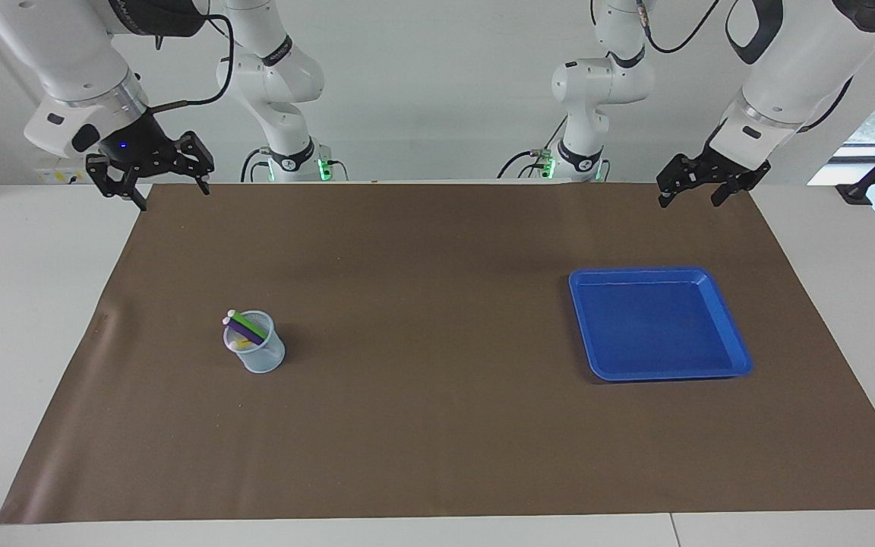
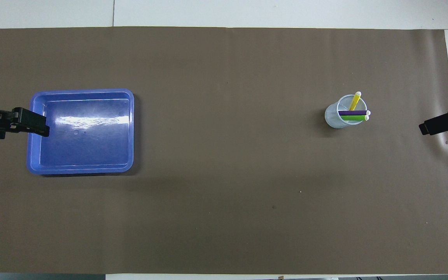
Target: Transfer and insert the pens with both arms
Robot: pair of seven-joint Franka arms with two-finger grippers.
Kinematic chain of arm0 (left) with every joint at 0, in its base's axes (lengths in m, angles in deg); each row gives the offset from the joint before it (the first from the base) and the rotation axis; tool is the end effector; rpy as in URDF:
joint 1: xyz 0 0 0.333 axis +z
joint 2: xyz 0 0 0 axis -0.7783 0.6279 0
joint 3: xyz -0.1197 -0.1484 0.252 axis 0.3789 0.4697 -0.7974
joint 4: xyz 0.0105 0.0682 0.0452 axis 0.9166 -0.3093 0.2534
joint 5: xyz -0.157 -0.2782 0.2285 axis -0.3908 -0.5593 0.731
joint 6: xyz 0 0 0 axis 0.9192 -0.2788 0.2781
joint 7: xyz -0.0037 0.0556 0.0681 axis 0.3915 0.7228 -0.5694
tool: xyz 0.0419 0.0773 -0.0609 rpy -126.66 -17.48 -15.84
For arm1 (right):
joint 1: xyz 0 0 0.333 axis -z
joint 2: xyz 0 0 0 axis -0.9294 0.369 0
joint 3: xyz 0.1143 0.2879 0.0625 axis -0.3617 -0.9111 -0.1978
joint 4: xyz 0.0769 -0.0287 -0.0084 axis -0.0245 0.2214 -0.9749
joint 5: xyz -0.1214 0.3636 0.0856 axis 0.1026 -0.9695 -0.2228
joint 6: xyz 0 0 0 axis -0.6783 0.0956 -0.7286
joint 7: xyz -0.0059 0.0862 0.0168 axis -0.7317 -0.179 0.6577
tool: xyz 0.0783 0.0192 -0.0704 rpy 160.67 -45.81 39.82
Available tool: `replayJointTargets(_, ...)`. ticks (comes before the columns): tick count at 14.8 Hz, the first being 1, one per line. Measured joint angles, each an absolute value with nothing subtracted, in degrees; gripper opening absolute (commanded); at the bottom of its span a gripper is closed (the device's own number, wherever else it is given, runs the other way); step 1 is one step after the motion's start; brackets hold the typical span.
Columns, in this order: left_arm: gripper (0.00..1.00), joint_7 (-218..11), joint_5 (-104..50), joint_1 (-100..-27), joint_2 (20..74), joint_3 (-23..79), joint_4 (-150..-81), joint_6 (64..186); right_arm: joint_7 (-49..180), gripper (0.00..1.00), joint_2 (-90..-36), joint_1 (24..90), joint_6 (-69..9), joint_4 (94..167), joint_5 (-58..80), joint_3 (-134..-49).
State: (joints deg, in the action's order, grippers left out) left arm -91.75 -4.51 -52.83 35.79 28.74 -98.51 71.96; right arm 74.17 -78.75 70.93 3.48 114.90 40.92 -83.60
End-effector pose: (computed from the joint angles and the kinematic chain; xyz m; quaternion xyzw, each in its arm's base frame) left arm 0.5343 -0.0578 0.6133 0.9984 -0.0201 -0.0501 0.0150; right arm 0.5418 -0.0269 0.6346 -0.9922 -0.1200 0.0324 0.0115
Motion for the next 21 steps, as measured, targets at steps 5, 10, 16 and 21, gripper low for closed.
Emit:
replayJointTargets(5, 1.0, -91.75, -3.66, -52.8, 35.57, 28.69, -98.52, 72.09, 67.13, 1.0, -80.25, 69.78, 3.36, 116.61, 43.03, -82.72)
replayJointTargets(10, 1.0, -91.67, -3.64, -52.09, 34.85, 28.42, -98.37, 72.53, 66.69, 1.0, -79.73, 68.29, 3.37, 116.98, 43.21, -81.56)
replayJointTargets(16, 1.0, -91.49, -3.64, -52.08, 34.76, 28.39, -98.25, 72.88, 66.03, 1.0, -79.85, 67.91, 3.37, 116.91, 43.21, -81.21)
replayJointTargets(21, 1.0, -91.14, -3.64, -52.12, 34.76, 28.54, -98.25, 72.86, 65.87, 1.0, -79.85, 67.81, 3.37, 116.82, 43.09, -81.14)
